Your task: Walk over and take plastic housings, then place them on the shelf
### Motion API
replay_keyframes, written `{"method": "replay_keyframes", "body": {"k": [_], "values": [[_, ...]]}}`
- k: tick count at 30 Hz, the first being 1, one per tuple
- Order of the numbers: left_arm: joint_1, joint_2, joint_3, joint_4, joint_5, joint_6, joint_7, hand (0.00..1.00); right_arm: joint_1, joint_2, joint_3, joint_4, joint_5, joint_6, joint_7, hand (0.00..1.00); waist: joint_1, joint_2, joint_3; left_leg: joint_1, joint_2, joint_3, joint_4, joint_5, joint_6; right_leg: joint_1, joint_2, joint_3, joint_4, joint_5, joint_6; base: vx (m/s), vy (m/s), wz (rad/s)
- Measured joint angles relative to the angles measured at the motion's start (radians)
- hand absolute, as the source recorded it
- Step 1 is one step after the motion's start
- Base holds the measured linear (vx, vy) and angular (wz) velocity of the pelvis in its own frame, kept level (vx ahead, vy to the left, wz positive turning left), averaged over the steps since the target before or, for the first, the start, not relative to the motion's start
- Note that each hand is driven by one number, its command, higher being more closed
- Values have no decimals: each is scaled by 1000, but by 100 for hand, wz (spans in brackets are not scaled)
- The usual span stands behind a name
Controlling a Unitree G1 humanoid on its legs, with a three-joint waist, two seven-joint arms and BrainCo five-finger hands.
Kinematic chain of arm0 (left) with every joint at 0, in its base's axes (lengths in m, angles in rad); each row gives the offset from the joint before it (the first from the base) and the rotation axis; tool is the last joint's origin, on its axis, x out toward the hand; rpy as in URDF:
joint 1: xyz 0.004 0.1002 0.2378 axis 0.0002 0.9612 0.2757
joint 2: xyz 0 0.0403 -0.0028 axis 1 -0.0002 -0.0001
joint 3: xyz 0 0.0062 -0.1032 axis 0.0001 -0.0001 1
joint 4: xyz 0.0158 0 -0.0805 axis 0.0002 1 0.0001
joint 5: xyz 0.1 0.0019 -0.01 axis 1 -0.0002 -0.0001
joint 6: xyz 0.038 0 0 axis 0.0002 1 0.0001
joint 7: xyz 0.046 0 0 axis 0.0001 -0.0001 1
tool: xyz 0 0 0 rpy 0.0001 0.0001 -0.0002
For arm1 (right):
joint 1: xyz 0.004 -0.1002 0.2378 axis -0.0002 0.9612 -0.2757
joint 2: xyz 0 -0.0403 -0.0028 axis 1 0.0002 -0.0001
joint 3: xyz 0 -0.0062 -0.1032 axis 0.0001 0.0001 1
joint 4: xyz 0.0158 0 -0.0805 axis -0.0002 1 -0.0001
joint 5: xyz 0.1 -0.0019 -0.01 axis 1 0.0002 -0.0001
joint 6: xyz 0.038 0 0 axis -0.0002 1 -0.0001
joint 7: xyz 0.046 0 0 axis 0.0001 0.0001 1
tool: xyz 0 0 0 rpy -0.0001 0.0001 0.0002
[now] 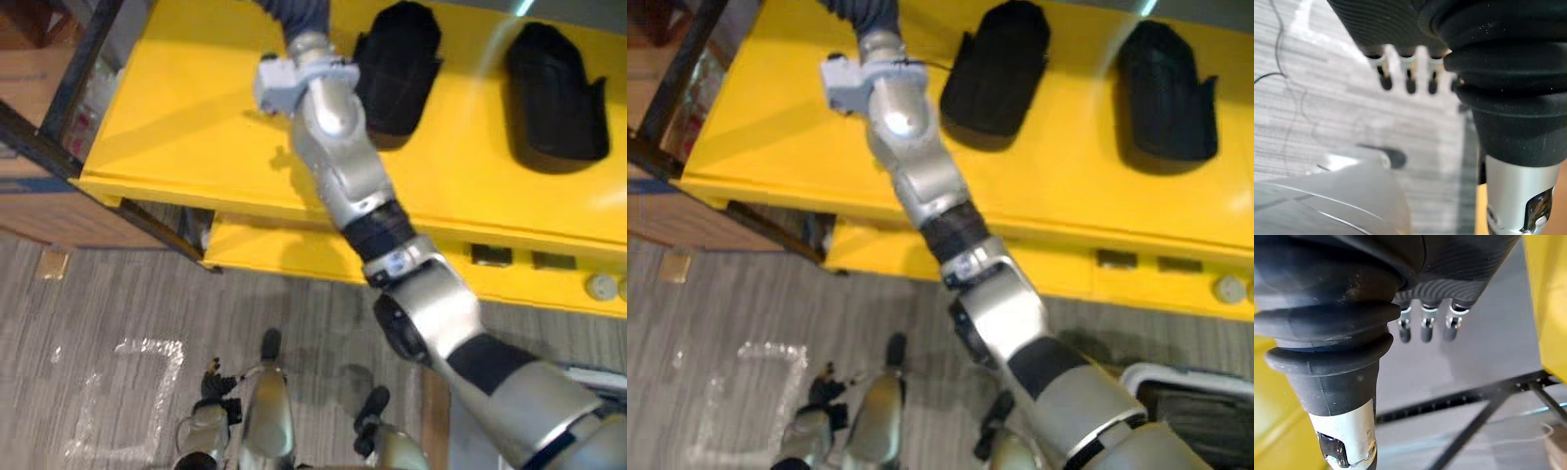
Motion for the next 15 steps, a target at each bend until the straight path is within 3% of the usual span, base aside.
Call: {"method": "replay_keyframes", "body": {"k": [2,8,15], "values": [[1,-6,-2,-3,0,2,0,0,5,0,-53,0,1,2,-23,0,7,4,4,-14,-8,-25,-15,11,-3,-3,-7,-31,12,-16,5,52,16,39],[0,-39,36,-11,0,8,24,0,89,0,-31,-14,1,13,-43,0,21,5,4,-11,-15,-22,-16,12,-3,-4,-35,-61,74,-71,11,72,19,19],[1,-61,81,-12,-48,19,29,0,181,-1,27,-14,-22,69,-63,0,32,5,4,5,0,23,-36,12,-4,-20,-33,-42,82,-80,5,14,5,-11]]}}
